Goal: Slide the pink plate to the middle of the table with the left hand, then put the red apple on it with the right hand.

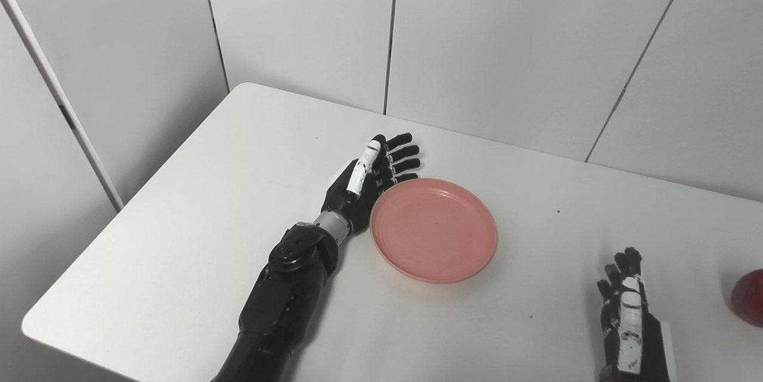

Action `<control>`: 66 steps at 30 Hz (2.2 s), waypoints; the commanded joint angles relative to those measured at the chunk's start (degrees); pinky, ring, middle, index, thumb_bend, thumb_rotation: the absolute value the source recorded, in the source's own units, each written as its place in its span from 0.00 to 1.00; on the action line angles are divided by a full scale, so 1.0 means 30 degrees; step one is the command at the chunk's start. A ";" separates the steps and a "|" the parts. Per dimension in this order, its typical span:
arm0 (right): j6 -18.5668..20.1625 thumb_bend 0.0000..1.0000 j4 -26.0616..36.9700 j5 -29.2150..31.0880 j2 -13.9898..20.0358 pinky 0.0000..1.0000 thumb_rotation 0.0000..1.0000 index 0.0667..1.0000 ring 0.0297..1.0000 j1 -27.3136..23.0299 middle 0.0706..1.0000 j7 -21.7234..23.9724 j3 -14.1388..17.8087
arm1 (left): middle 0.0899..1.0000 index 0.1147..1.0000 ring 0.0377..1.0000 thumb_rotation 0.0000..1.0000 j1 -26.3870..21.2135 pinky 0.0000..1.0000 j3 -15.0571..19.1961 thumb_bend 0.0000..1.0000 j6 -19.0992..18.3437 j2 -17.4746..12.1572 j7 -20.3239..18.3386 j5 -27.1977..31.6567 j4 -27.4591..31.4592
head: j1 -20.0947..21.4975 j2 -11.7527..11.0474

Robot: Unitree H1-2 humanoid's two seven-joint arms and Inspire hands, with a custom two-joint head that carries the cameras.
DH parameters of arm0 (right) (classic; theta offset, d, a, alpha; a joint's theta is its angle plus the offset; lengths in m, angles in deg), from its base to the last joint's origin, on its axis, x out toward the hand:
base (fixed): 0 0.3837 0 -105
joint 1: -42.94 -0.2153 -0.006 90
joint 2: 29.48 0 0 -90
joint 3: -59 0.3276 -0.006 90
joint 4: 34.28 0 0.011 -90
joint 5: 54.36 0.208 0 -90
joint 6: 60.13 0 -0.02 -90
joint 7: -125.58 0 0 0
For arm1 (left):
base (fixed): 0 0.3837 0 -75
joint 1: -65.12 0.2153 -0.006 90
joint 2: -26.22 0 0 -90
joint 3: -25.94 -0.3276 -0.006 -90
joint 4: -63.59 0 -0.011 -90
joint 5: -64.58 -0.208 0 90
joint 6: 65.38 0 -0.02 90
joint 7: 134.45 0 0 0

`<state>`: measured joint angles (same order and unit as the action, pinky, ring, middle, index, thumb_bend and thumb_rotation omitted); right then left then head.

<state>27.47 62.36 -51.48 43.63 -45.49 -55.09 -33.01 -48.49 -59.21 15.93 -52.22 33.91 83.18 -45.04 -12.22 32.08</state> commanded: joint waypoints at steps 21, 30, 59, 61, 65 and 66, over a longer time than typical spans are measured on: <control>0.0674 0.20 0.1318 -0.0537 -0.0677 0.99 1.00 1.00 0.99 -0.0111 0.99 -0.0194 -0.0183 | 0.84 0.81 0.85 1.00 0.0903 0.84 -0.1078 0.33 -0.2841 0.1880 0.1373 -0.1037 0.2399 | 0.0995 0.0715; 0.0756 0.21 0.1521 -0.0778 -0.0972 0.96 1.00 0.99 0.98 -0.0189 0.99 -0.0413 -0.0181 | 0.85 0.82 0.86 1.00 0.1297 0.85 -0.1593 0.34 -0.2632 0.2580 0.1647 -0.1364 0.2729 | 0.1473 0.1248; 0.2256 0.29 0.3062 -0.2201 -0.1246 1.00 1.00 0.96 0.96 -0.0724 0.96 -0.1487 0.0348 | 0.89 0.88 0.89 1.00 0.2751 0.89 -0.2870 0.36 -0.2762 0.3279 0.1561 -0.2156 0.4156 | 0.4218 0.2360; 0.2269 0.30 0.3192 -0.2421 -0.1190 1.00 1.00 0.96 0.97 -0.0822 0.96 -0.1541 0.0353 | 0.90 0.88 0.90 1.00 0.2766 0.90 -0.2761 0.36 -0.2707 0.3228 0.1434 -0.2018 0.4053 | 0.4652 0.2365; 0.2298 0.28 0.3651 -0.2995 -0.1050 0.98 1.00 0.95 0.96 -0.1080 0.96 -0.1677 0.0348 | 0.90 0.88 0.90 1.00 0.2818 0.89 -0.2561 0.36 -0.2755 0.3169 0.1343 -0.2020 0.4161 | 0.5523 0.2410; 0.2449 0.28 0.3849 -0.3223 -0.1015 0.97 1.00 0.95 0.95 -0.1152 0.95 -0.1727 0.0351 | 0.90 0.88 0.89 1.00 0.2825 0.89 -0.2504 0.36 -0.2820 0.3164 0.1342 -0.2025 0.4214 | 0.5763 0.2446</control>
<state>34.23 70.99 -60.06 40.32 -46.89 -59.84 -32.09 -40.68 -66.87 8.43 -42.45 37.81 76.76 -32.10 5.08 39.37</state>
